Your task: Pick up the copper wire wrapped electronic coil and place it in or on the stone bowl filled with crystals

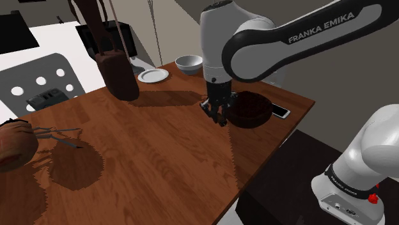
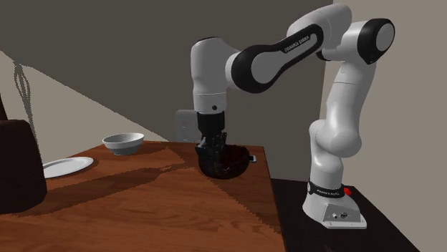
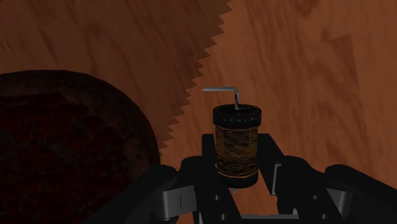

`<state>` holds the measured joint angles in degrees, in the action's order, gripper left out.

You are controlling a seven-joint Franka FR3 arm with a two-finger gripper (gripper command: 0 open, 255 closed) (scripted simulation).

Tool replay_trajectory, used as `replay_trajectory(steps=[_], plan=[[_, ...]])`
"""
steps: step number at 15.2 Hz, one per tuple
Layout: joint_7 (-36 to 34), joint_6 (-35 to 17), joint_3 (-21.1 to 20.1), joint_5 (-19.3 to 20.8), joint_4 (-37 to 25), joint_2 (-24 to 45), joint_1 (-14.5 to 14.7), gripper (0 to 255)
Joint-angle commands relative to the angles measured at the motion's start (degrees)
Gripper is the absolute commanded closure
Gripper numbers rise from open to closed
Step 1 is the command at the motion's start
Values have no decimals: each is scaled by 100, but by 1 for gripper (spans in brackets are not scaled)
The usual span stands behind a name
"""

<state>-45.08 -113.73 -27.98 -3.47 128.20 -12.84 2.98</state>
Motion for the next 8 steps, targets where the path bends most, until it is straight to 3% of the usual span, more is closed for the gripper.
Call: replay_trajectory(steps=[1,8], plan=[[19,157,17,-15,-110,-48,0,255],[76,704,76,-48,-535,-181,-6,255]])
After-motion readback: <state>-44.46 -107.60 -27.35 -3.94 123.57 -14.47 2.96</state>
